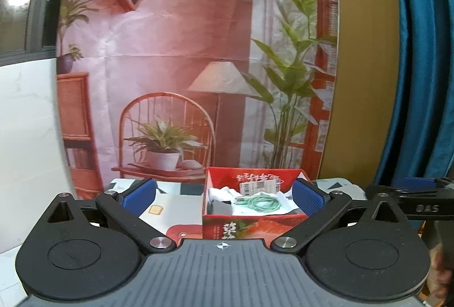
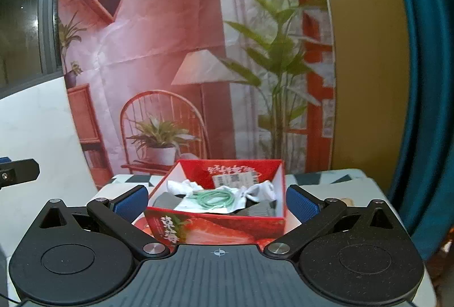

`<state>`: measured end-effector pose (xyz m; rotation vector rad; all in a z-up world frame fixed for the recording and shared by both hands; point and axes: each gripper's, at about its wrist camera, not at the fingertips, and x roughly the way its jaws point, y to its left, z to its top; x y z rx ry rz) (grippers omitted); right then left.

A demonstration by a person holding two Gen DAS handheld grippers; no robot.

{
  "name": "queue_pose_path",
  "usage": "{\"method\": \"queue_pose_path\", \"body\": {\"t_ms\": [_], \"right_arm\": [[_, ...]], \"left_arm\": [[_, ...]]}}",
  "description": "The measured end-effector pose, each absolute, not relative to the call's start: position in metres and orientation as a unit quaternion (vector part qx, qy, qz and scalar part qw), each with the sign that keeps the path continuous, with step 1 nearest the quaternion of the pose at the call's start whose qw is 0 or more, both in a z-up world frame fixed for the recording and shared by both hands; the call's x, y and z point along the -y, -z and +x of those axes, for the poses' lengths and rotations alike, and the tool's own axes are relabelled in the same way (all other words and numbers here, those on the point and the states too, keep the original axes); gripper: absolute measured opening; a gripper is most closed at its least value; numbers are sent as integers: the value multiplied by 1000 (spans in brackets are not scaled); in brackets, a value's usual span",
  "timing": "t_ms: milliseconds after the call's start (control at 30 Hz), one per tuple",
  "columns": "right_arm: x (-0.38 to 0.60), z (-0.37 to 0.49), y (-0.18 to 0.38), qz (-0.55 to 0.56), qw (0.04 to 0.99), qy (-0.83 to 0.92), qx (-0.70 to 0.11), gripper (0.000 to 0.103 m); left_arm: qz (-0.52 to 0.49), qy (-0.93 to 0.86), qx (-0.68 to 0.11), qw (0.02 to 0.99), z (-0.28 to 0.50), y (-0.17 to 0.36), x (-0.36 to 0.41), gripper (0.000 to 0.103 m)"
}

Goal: Organize soft objects

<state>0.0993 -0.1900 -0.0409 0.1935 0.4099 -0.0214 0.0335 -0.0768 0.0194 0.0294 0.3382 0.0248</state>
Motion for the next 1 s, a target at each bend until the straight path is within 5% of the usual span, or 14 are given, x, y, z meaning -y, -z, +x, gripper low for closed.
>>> {"method": "queue_pose_path", "body": {"t_ms": [1000], "right_arm": [[190,69,30,71,978,42,-190,103]], "left_arm": [[25,-28,-179,983,33,-15,77,103]]}}
